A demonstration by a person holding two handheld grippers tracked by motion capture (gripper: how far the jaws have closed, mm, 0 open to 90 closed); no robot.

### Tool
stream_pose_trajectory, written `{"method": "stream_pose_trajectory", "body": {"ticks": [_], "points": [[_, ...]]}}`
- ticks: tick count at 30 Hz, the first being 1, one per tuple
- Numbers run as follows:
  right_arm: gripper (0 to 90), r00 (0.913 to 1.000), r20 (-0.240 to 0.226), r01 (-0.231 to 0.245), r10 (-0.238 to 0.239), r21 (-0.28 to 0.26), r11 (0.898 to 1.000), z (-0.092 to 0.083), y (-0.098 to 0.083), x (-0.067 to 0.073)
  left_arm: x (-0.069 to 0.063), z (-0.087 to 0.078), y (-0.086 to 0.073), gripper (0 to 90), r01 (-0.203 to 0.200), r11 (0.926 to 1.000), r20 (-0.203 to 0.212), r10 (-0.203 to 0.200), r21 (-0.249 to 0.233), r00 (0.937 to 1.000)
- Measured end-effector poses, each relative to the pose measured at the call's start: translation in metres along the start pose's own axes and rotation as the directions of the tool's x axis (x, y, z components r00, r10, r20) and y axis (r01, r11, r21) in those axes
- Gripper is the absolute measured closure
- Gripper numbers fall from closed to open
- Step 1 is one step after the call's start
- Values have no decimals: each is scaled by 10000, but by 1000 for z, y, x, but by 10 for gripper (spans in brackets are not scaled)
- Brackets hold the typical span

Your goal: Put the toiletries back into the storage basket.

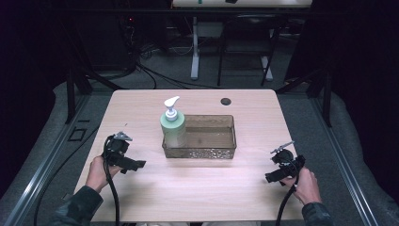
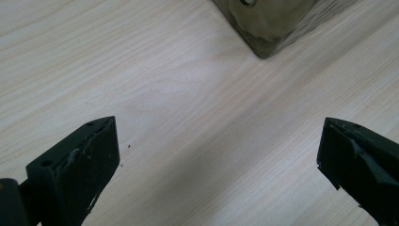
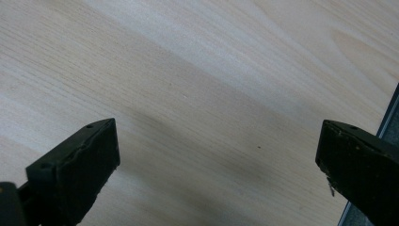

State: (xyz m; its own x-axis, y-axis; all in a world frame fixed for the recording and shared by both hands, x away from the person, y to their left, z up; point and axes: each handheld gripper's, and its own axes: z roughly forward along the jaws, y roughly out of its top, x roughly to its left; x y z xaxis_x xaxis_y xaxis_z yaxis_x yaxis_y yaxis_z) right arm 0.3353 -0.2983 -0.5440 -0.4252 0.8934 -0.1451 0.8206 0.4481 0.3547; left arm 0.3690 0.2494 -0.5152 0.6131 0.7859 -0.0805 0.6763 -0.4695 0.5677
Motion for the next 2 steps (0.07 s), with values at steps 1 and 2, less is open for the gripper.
{"method": "stream_pose_trajectory", "body": {"ticks": [1, 2], "points": [[0, 10000, 13, 15, -15, 0, 10000, 0, 0, 0, 0, 1, 0, 0, 0, 10000, -43, 0, 27, 10000], [0, 10000, 32, 21, -21, -1, 10000, 0, 0, 0, 1, 1, 0, 0, -26, 10000, -84, 26, 10, 10000]]}}
